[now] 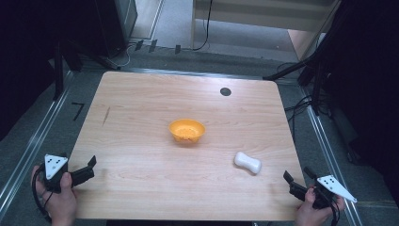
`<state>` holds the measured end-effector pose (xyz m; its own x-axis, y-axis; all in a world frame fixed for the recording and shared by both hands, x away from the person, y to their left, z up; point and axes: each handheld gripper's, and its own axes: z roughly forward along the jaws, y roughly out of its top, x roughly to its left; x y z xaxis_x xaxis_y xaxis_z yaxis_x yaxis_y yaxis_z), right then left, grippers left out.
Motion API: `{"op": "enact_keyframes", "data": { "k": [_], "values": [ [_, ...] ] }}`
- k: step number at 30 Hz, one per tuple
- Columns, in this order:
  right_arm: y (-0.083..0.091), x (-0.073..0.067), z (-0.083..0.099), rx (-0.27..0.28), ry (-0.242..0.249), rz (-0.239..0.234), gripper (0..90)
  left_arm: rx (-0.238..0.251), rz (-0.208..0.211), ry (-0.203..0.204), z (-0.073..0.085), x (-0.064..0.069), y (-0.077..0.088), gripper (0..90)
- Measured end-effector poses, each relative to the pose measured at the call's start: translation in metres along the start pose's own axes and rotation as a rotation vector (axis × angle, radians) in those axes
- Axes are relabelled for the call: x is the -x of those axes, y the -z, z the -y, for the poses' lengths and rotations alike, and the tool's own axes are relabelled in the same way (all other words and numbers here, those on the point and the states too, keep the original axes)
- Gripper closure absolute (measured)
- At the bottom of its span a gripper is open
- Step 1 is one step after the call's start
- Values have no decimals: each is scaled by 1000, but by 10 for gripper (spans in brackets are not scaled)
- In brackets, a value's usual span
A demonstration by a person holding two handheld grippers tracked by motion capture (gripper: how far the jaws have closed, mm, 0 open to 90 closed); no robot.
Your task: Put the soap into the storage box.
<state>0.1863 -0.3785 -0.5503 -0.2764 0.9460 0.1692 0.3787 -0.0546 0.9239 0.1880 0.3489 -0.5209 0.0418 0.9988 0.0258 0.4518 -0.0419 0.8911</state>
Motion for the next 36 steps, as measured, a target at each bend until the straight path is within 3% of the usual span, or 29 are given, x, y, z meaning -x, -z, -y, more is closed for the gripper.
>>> {"op": "enact_keyframes", "data": {
  "k": [10, 11, 12, 14, 18, 21, 23, 26, 27, 28, 32, 33, 36],
  "values": [
    [-6, -5, -2, -73, 44, -6, 126, 0, 1, -2, 0, 0, 0, 23],
    [-7, -2, -2, -91, 33, -42, 120, 0, 0, -1, 0, 0, 0, 22],
    [-7, -2, -2, -91, 33, -42, 120, 0, 0, -1, 0, 0, 0, 23],
    [-9, 0, -4, -142, 37, -91, 109, 0, 2, -2, 0, 0, 0, 23],
    [-17, -6, -8, -264, 135, -105, 101, -2, 4, -4, 0, 0, 0, 23],
    [-22, -14, -14, -346, 216, -117, 45, 0, 4, -2, 0, 0, 0, 23],
    [-23, -15, -16, -362, 229, -127, 34, -2, 4, -5, 0, 0, 0, 23],
    [-26, -20, -27, -423, 286, -161, 20, -4, 2, -12, 0, 1, -1, 23],
    [-26, -20, -27, -423, 286, -161, 20, -4, 2, -12, 0, 1, -1, 23],
    [-29, -22, -30, -468, 310, -165, 4, -4, 4, -11, 0, 1, 0, 23],
    [-34, -25, -32, -526, 345, -171, 0, -4, 7, -7, 0, 0, 0, 22],
    [-38, -28, -34, -568, 379, -175, 0, -3, 7, -3, 0, 0, 0, 23],
    [-41, -32, -36, -592, 410, -180, 0, -4, 7, -3, 0, 0, 0, 23]
  ]
}}
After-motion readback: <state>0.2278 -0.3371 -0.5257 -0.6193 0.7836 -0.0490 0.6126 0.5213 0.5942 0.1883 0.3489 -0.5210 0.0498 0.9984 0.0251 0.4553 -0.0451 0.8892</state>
